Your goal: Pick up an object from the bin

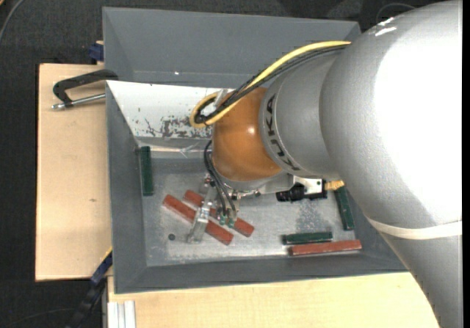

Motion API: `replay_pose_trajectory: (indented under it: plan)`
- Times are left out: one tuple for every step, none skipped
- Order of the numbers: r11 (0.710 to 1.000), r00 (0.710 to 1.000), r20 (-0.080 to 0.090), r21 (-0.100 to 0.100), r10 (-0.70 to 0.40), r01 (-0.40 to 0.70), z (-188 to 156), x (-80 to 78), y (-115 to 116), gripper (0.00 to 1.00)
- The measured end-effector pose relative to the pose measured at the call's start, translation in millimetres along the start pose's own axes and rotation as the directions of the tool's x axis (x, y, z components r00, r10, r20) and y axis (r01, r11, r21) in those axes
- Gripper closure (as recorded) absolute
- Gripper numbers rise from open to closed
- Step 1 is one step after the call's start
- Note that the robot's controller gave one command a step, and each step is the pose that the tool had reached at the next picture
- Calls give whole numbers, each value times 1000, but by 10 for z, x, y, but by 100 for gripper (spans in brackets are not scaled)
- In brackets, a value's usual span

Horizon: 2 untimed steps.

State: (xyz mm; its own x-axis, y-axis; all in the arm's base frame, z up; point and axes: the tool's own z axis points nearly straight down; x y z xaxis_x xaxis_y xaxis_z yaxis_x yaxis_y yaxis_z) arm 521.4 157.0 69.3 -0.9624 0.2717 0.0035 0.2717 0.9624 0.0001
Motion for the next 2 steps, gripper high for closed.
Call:
replay_pose_trajectory:
  plan:
    - [1000,1000,2,-1,-1,1,-6,1,10,0]
    - [1000,1000,2,-2,-1,1,-6,1,11,100]
